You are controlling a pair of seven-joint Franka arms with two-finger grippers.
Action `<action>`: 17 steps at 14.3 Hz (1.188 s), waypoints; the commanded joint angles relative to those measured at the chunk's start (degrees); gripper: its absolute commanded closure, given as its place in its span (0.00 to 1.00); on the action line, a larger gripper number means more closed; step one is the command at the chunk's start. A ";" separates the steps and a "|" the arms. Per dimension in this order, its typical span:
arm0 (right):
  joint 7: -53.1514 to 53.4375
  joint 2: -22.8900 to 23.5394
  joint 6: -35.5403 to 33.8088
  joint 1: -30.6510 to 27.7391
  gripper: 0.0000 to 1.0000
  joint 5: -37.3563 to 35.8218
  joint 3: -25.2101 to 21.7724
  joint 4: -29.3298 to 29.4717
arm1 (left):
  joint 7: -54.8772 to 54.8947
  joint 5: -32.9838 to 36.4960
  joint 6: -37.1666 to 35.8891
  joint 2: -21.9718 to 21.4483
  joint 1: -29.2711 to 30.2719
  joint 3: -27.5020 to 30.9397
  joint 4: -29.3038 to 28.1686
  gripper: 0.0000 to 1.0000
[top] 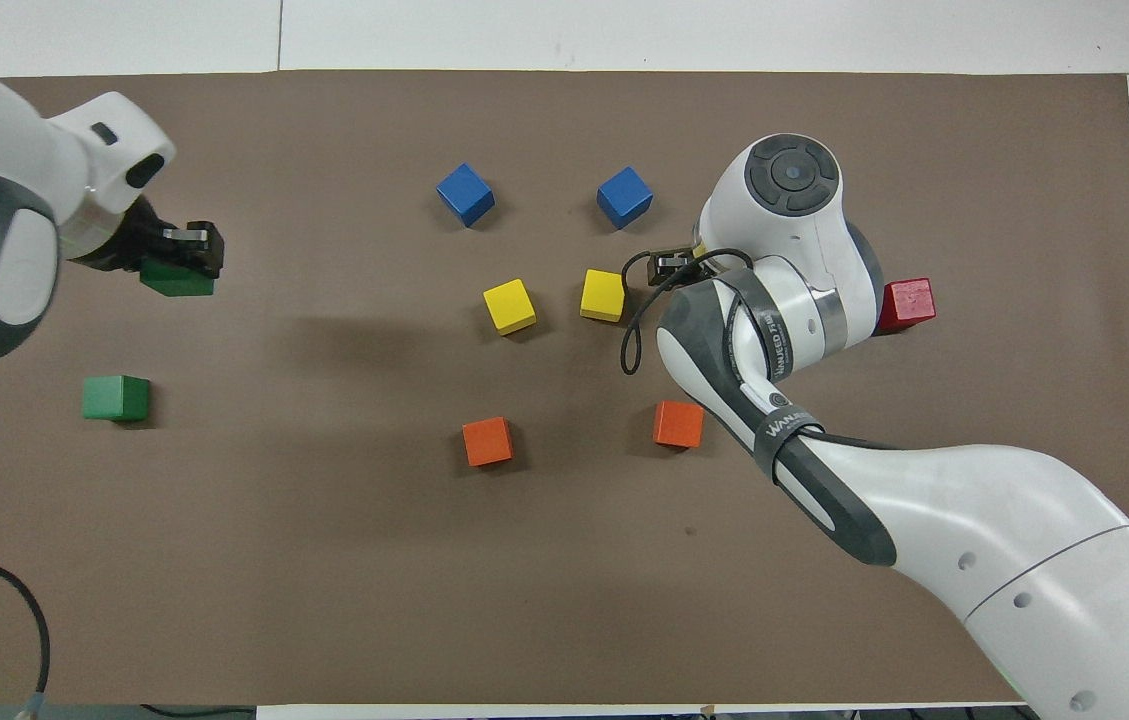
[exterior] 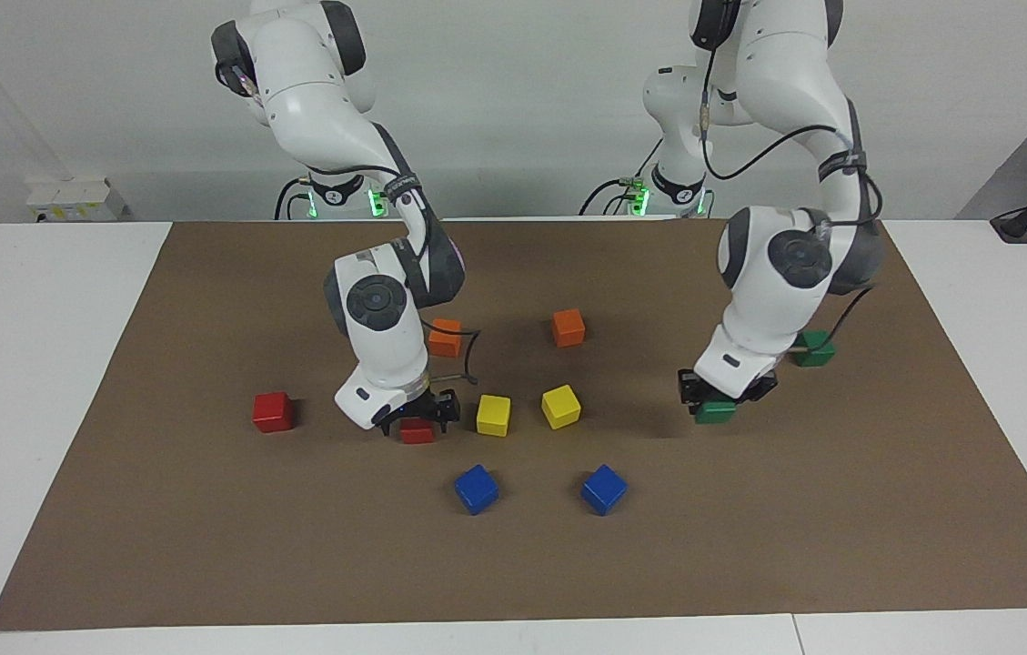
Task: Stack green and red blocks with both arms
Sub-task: 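Move green with the left gripper while the right gripper moves red outward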
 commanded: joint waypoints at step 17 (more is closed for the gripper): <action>-21.63 -16.92 -3.31 -22.15 1.00 0.39 -0.10 -12.60 | 21.86 -3.27 26.19 -12.12 17.17 -0.34 -33.70 1.00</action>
